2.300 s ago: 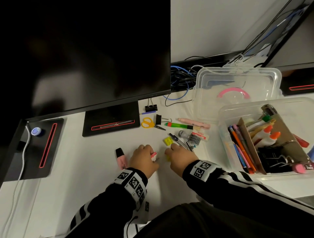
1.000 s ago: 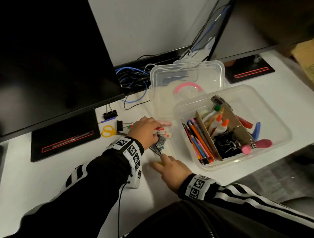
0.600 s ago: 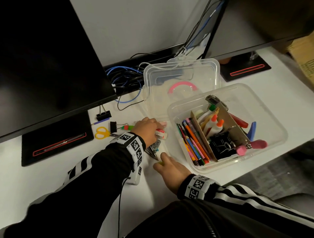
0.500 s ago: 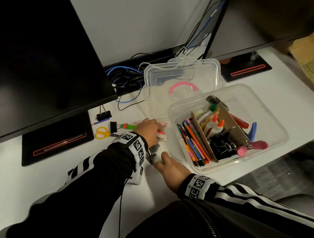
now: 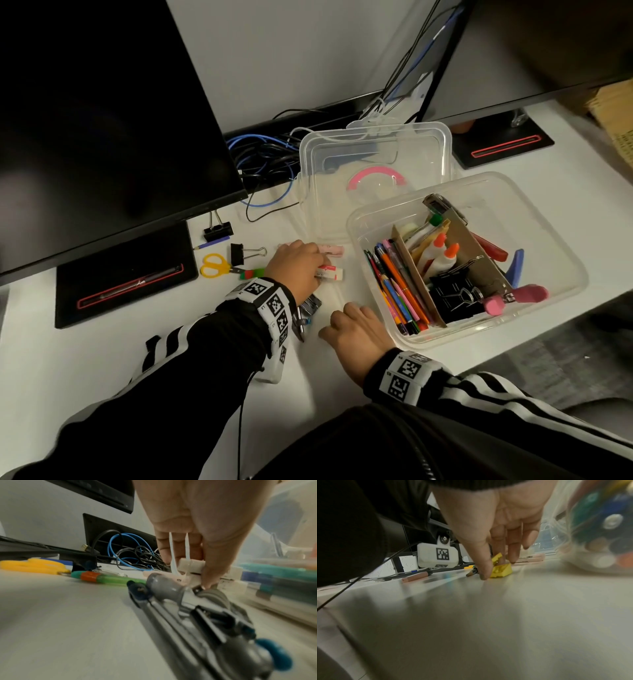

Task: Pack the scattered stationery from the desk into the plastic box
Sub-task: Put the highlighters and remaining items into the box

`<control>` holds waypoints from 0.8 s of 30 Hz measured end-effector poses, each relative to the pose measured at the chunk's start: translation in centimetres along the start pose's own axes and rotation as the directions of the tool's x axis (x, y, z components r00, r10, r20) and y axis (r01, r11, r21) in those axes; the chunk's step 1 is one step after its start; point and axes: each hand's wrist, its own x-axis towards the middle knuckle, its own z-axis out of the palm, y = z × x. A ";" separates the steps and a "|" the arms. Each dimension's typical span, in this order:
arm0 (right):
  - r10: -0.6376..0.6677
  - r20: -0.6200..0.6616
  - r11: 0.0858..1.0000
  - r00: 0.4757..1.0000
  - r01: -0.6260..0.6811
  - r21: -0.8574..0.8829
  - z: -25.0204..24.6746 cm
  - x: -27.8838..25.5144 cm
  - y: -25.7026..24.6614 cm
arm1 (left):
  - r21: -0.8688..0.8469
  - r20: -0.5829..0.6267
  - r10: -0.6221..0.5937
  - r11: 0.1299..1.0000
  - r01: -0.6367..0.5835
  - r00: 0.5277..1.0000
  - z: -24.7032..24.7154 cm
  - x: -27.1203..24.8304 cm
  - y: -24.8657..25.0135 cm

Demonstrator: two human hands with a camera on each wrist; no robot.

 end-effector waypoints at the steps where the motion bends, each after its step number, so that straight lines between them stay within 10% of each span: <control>1: 0.010 -0.004 1.000 1.000 -0.010 0.006 0.5 0.2 0.1 | -0.032 -0.043 -0.010 0.999 0.008 0.999 -0.2 -0.3 -0.1; 14: -0.094 0.049 0.977 0.994 0.083 0.195 -0.8 0.6 -2.1 | -0.291 -0.196 -0.253 0.938 0.191 0.947 -1.7 -6.2 -2.7; 24: -0.337 0.055 0.921 0.940 0.317 0.228 -12.9 -3.8 0.2 | -0.426 -0.102 -0.342 0.863 0.270 0.934 -0.8 -9.0 -0.3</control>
